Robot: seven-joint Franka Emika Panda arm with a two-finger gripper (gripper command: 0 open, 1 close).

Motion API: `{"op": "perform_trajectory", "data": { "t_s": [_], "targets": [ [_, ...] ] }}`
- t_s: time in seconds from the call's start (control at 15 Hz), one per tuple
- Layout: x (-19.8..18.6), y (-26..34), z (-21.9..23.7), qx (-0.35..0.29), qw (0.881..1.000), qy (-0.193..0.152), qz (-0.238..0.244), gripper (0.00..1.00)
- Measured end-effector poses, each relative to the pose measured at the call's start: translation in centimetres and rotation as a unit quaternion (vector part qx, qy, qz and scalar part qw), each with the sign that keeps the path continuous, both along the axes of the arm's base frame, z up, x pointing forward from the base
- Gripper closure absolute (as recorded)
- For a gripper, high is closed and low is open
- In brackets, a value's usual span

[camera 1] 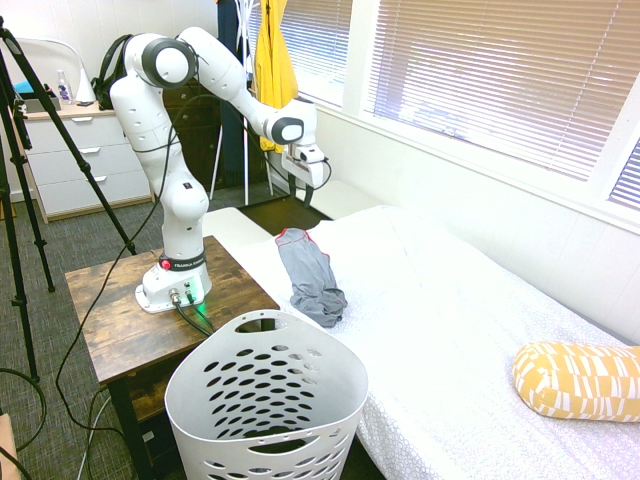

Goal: Put my clothes in the laundry bag

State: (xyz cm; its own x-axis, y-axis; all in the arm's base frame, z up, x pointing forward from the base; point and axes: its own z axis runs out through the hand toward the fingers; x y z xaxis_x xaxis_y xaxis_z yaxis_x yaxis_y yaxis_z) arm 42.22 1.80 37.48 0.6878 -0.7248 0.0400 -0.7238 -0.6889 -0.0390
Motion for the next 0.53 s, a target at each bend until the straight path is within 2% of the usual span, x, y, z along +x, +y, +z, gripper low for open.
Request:
{"op": "perform_trajectory", "data": {
  "t_s": [0.27,0.53],
  "targets": [
    [0.6,0.0,-1.1,-0.007,1.0,-0.001,0.004,0.0],
    [2.4,-3.6,-7.5,-0.038,0.999,0.001,0.004,0.0]
  ]
}}
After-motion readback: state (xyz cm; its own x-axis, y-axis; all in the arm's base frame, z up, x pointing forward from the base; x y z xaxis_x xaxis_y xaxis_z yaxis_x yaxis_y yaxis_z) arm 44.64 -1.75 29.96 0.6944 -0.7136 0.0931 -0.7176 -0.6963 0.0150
